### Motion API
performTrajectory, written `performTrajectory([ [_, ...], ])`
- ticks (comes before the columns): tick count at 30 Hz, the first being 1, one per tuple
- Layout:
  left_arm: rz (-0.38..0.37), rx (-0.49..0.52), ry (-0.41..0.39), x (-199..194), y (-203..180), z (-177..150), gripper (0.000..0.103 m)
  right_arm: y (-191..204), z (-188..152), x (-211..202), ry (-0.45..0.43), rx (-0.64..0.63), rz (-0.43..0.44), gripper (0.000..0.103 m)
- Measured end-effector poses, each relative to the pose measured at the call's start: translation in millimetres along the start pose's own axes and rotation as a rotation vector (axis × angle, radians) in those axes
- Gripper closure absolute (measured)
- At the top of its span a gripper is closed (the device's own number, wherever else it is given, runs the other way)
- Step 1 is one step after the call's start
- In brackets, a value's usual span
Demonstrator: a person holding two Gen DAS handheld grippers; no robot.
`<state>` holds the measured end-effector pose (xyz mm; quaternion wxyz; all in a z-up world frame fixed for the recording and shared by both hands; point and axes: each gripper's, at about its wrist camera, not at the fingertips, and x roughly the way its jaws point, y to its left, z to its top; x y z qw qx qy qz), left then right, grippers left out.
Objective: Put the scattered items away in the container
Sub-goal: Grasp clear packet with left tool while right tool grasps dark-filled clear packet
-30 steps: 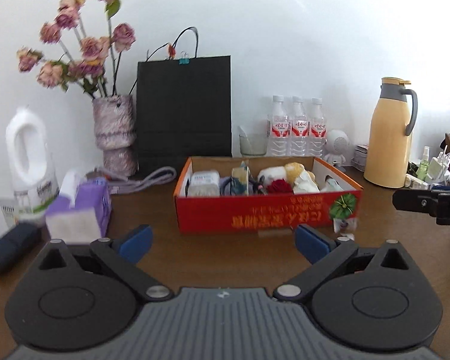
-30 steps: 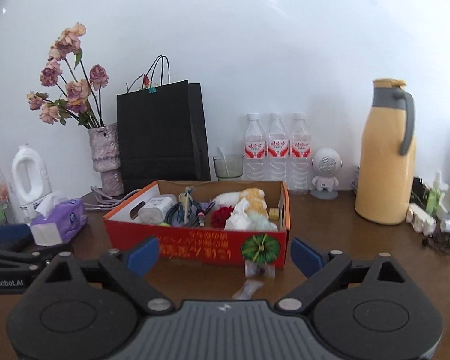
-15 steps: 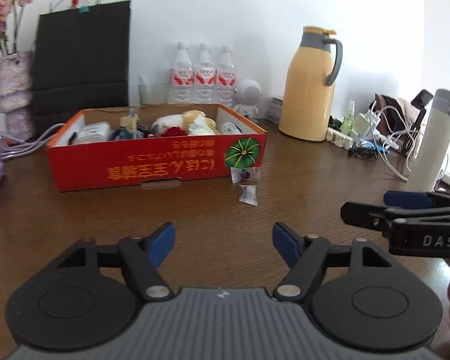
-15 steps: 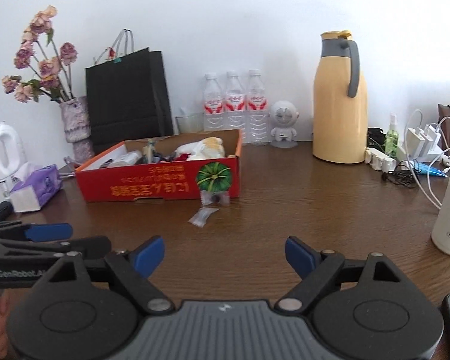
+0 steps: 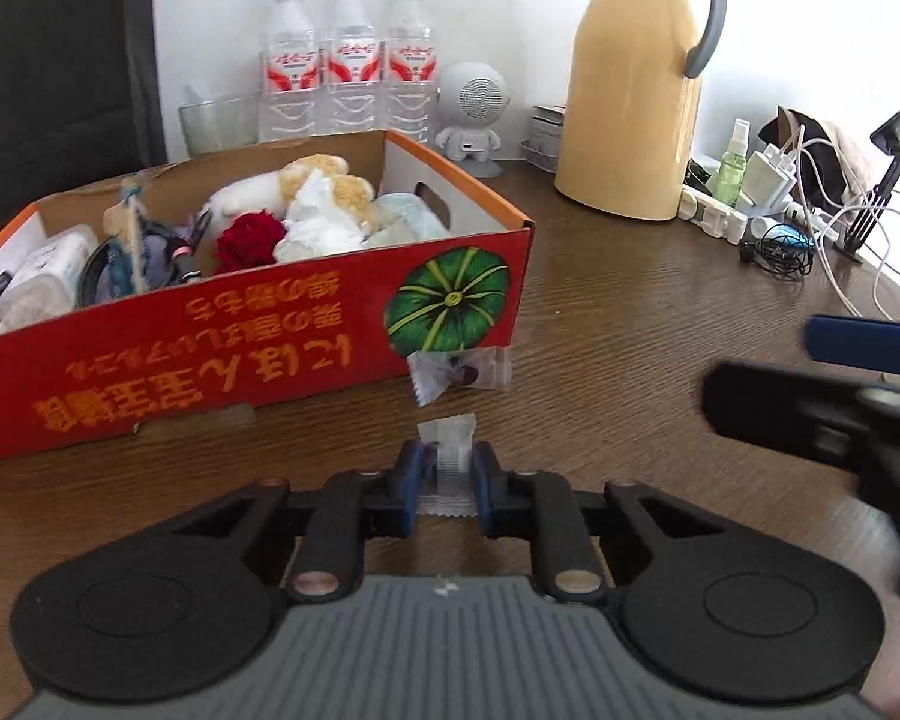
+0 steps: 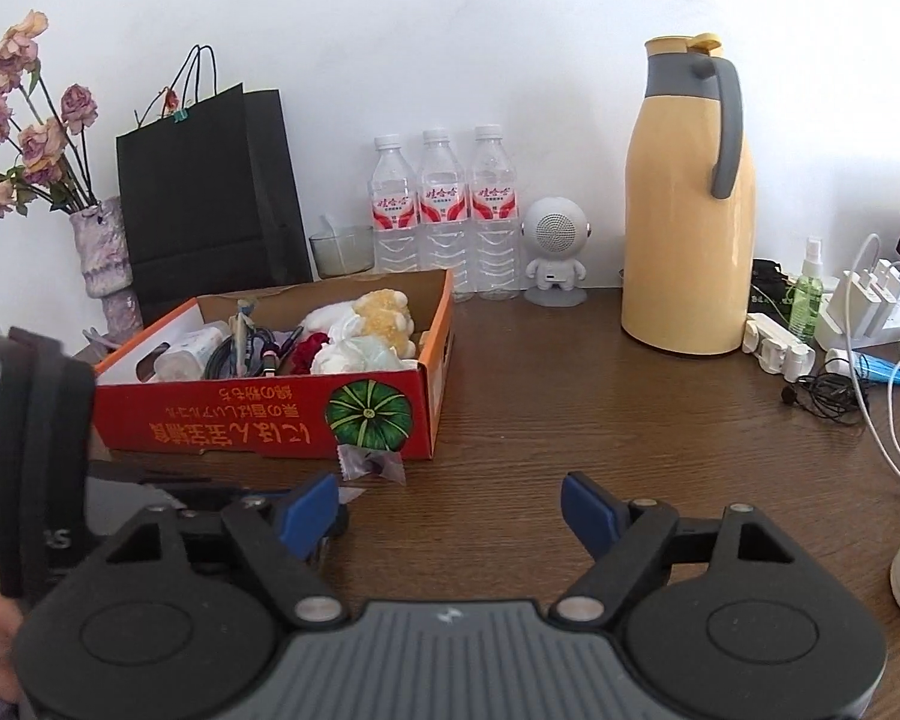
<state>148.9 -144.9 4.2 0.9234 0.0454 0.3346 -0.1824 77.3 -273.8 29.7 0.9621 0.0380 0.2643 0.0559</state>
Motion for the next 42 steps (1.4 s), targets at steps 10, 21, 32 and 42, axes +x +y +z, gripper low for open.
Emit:
performTrajectory([
  [10,0.192,-0.186,-0.136,-91,65,-29,0.085,52,9,107,0.126,0.029,0.002,0.045],
  [21,0.203,-0.179,-0.197,-120,80,-40,0.085,61,-1,112,0.099,0.04,-0.093,0.103],
  [32,0.209,-0.187,-0.199,-150,77,-66,0.085,86,-31,7,-0.005,-0.048,0.022,0.103],
  [42,0.205,-0.176,-0.16,-155,62,-86,0.085,83,-62,-25,0.078,-0.1,0.076,0.059],
])
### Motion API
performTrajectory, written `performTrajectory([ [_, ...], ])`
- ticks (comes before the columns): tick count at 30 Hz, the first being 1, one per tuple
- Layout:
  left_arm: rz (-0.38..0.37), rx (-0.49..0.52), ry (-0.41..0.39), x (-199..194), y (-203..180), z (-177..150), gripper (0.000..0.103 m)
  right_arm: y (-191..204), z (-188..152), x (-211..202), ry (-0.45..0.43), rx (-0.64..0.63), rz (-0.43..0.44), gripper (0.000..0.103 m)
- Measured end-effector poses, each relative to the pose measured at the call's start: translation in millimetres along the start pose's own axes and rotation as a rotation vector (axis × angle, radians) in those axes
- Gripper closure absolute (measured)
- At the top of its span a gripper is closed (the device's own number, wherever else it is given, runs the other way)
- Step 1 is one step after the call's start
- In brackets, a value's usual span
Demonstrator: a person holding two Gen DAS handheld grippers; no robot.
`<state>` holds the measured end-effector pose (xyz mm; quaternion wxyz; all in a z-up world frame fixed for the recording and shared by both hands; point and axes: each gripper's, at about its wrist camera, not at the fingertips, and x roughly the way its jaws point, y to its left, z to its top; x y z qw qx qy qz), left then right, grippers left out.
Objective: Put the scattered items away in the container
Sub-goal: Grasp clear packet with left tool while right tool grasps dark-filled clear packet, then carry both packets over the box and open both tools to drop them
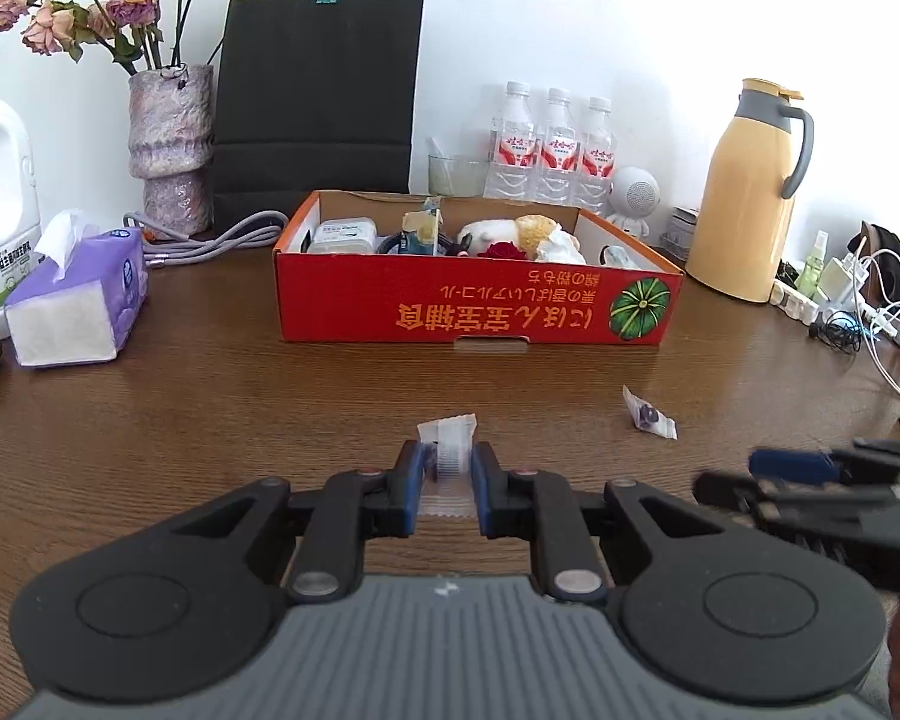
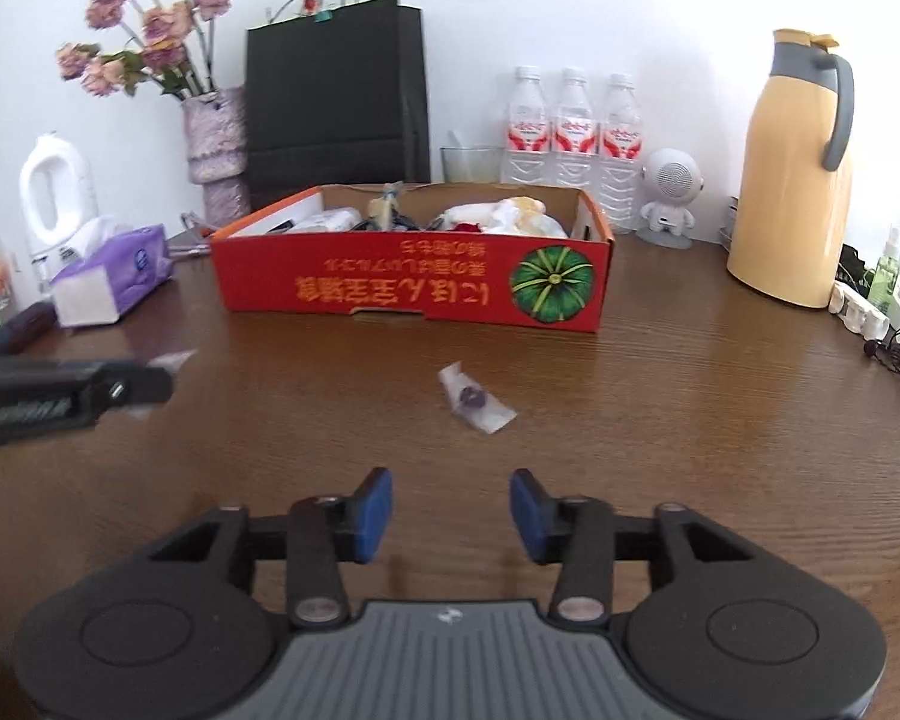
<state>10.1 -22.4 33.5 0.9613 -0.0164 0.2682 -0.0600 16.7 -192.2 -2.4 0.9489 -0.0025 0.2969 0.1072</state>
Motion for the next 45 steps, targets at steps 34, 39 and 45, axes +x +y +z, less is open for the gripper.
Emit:
performTrajectory([
  [34,0.094,0.011,-0.13,-36,-5,2,0.084,25,28,-51,-0.258,-0.06,0.05,0.091],
  [39,0.119,0.0,-0.158,-58,-6,-22,0.084,24,-10,-84,-0.292,-0.042,0.06,0.091],
  [45,0.095,0.01,-0.194,-69,-14,-24,0.084,23,-18,-92,-0.293,0.004,0.066,0.091],
])
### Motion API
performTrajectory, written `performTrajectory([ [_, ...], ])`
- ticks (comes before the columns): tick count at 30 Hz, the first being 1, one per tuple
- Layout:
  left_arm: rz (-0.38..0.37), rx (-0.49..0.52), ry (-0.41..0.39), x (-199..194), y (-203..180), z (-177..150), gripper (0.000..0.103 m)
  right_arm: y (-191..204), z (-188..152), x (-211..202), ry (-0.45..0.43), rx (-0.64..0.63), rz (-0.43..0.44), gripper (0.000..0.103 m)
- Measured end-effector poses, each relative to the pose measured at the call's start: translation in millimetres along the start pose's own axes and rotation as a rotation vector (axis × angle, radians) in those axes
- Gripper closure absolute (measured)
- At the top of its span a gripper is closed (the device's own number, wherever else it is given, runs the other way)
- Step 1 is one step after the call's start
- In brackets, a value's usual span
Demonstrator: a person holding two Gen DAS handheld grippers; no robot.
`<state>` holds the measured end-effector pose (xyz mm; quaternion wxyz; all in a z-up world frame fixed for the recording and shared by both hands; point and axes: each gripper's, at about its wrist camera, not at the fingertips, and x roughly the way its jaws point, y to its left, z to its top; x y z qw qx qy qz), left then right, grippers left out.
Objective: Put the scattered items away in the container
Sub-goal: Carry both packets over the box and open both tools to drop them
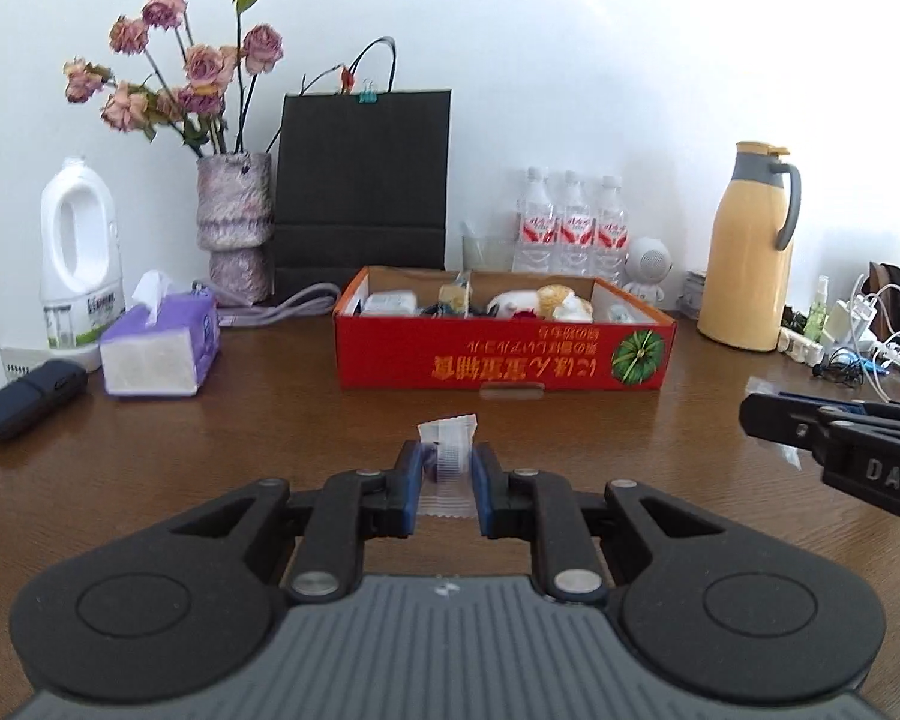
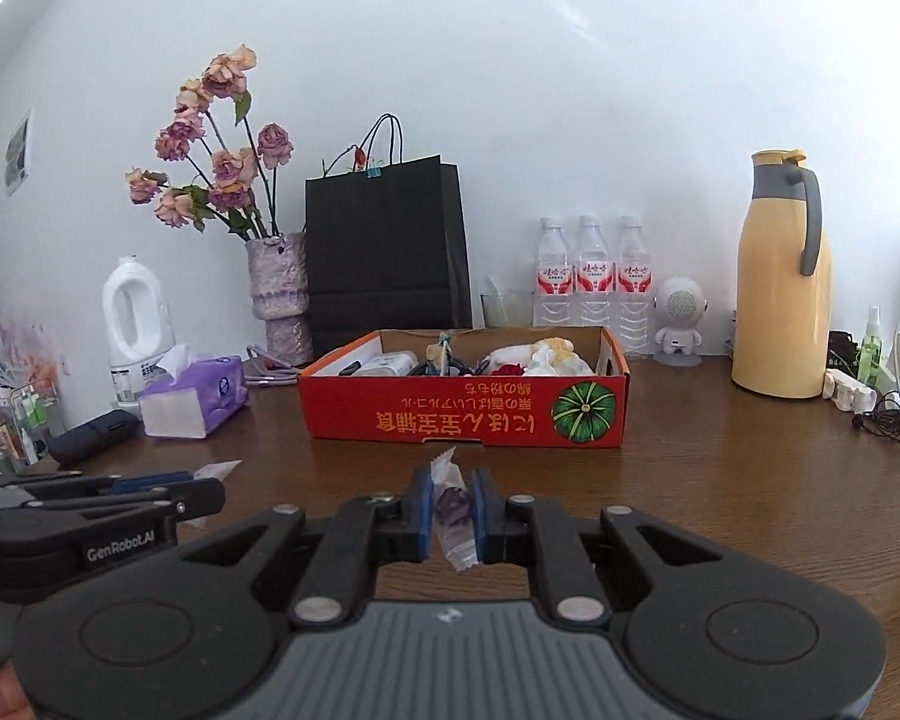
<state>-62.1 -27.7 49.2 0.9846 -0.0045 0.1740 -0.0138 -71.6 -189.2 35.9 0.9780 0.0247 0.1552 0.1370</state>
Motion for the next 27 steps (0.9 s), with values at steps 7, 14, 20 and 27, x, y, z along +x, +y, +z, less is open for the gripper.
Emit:
performTrajectory([
  [7,0.017,0.055,-0.164,72,0,92,0.084,-30,76,69,-0.093,0.02,0.018,0.091],
  [14,0.051,0.013,-0.153,168,6,193,0.084,-68,190,160,-0.103,0.084,0.0,0.091],
  [20,-0.085,0.006,0.378,266,24,218,0.084,-82,236,260,0.359,0.126,0.128,0.091],
  [27,-0.047,0.01,0.717,348,43,179,0.084,-66,196,365,0.699,0.142,0.107,0.091],
])
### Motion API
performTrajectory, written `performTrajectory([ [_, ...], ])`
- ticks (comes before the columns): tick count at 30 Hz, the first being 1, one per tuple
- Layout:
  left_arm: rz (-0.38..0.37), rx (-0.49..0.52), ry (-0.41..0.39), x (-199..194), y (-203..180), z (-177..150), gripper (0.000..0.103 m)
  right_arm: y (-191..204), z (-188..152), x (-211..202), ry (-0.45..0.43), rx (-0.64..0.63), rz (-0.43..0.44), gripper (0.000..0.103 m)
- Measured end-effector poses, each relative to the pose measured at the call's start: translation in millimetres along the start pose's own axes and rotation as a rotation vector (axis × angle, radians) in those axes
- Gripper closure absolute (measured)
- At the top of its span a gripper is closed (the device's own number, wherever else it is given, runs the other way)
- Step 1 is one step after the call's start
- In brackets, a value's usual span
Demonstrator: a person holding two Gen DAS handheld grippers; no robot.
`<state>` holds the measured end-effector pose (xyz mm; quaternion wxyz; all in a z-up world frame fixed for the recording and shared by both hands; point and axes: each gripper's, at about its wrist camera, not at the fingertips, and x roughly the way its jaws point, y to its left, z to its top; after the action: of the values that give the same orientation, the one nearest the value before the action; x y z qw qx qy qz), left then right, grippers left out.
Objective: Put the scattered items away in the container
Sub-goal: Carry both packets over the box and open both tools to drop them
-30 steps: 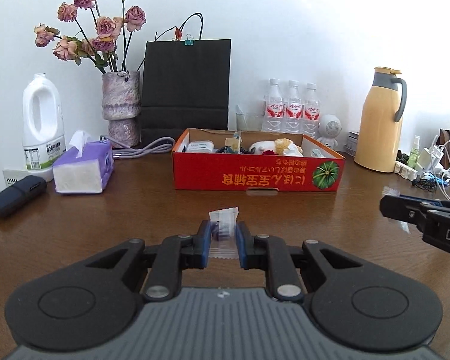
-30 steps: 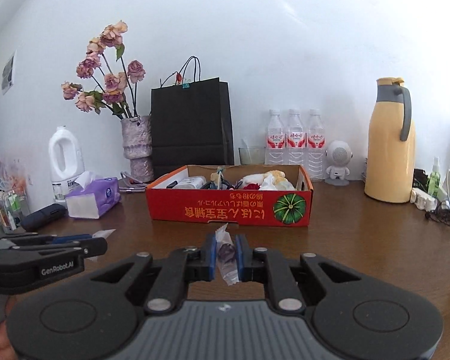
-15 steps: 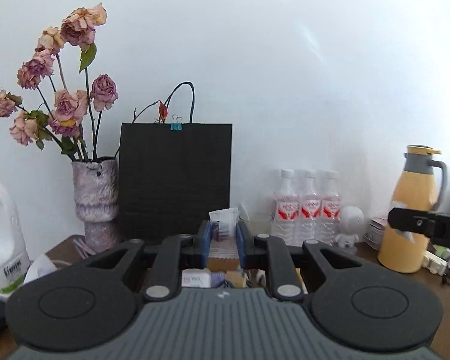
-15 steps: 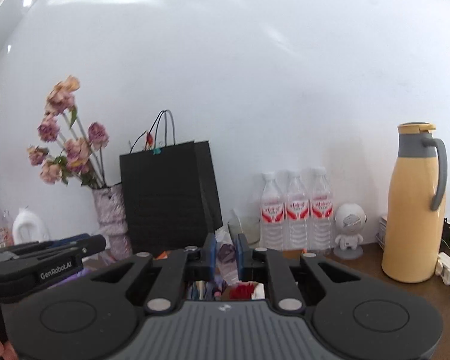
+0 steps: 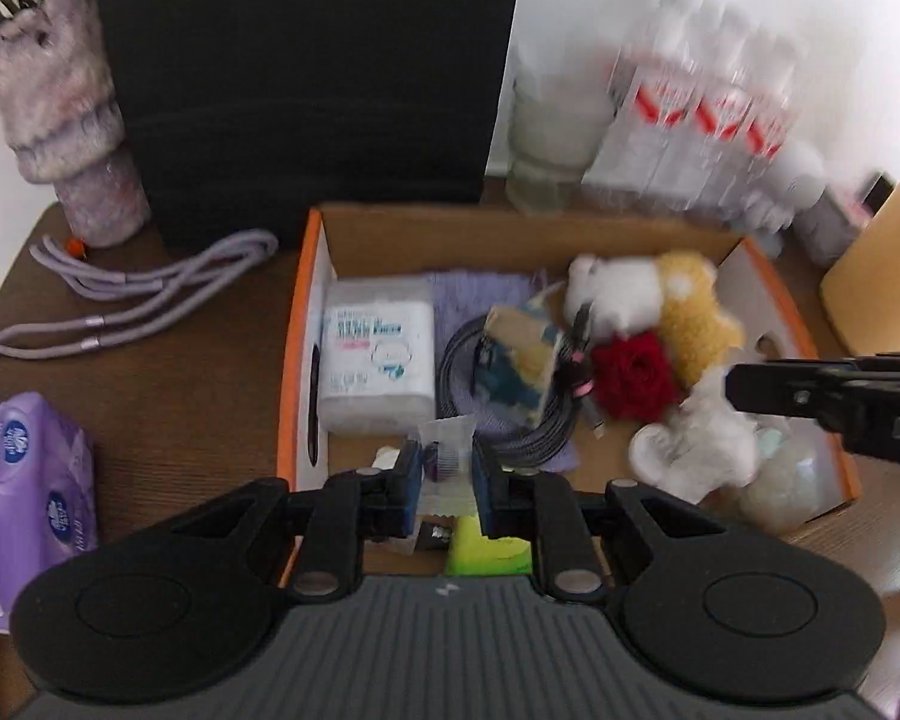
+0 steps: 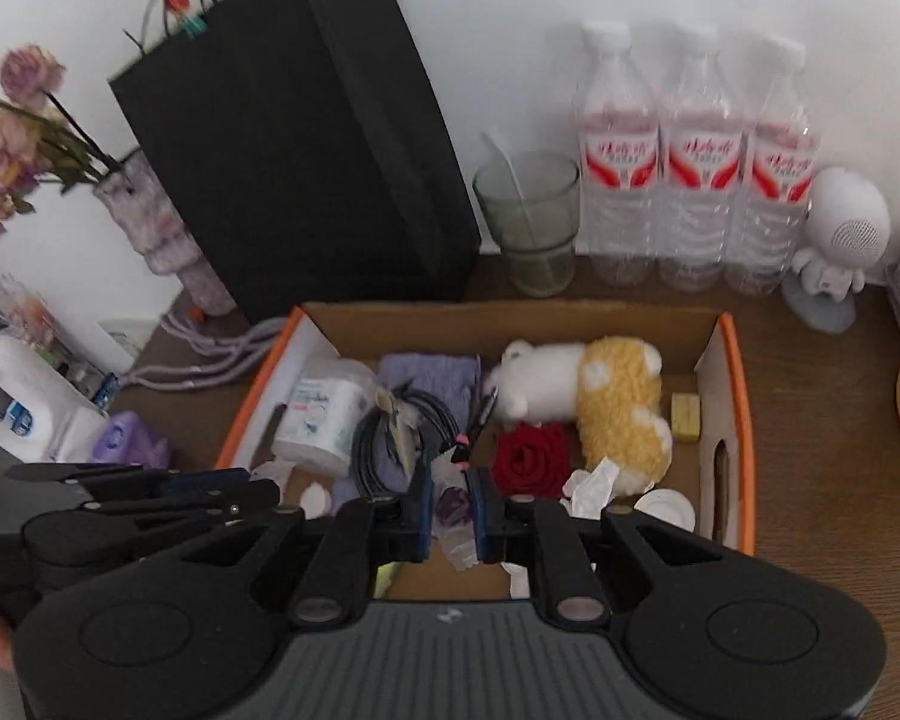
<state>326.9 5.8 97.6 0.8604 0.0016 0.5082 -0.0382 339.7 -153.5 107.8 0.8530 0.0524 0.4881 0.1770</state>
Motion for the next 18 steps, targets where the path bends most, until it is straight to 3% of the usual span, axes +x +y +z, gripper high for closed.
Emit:
performTrajectory([
  [5,0.032,0.043,0.061,35,7,-5,0.082,17,-12,67,0.12,-0.055,-0.049,0.09],
  [7,0.009,0.063,0.07,41,8,-4,0.063,18,-13,84,0.158,-0.061,-0.076,0.088],
  [8,-0.011,0.088,0.055,40,7,-4,0.058,19,-12,90,0.17,-0.061,-0.091,0.081],
  [9,-0.015,0.106,0.04,38,6,-3,0.054,18,-11,93,0.18,-0.054,-0.095,0.066],
  [11,-0.025,0.096,0.01,30,10,4,0.051,14,-6,88,0.161,-0.036,-0.073,0.057],
  [13,-0.034,0.07,-0.005,21,15,14,0.05,10,2,77,0.136,-0.02,-0.06,0.054],
  [17,-0.037,-0.017,0.002,7,26,36,0.021,1,16,47,0.114,-0.027,-0.076,0.034],
  [18,-0.042,-0.036,0.015,5,28,41,0.021,-3,18,40,0.111,-0.035,-0.099,0.03],
])
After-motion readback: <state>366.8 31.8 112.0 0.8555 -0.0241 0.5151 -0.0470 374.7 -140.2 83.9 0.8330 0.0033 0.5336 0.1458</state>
